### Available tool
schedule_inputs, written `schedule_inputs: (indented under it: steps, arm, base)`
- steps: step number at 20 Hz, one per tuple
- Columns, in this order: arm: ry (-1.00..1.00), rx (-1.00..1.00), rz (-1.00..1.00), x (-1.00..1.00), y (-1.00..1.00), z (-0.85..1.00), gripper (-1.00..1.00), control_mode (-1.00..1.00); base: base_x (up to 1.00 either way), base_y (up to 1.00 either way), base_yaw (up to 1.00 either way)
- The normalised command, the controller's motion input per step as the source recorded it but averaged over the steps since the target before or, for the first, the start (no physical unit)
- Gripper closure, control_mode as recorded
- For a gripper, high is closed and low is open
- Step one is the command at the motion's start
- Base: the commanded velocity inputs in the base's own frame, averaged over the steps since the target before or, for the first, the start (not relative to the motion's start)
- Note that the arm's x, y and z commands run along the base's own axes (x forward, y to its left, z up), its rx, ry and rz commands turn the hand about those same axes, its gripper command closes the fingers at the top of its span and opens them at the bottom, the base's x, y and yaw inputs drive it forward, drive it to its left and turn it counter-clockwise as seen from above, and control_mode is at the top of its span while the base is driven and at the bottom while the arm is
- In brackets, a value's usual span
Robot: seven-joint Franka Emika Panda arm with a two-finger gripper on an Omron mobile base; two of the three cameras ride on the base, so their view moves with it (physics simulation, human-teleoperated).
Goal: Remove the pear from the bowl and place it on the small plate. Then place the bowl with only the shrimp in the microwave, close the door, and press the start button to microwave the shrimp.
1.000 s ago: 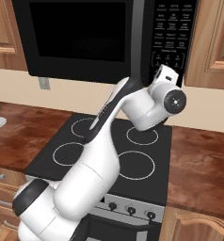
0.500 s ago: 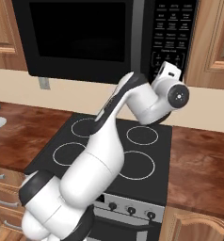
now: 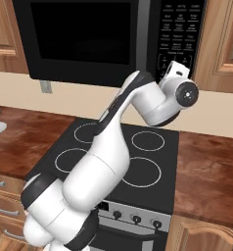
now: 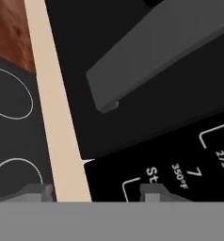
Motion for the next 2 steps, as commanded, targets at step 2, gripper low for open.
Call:
schedule_inputs:
  steps: [2]
  arm:
    - [0.00, 0.00, 0.00, 0.26, 0.00, -0.24, -1.00, -1.00]
  base:
    - [0.00, 0.00, 0.00]
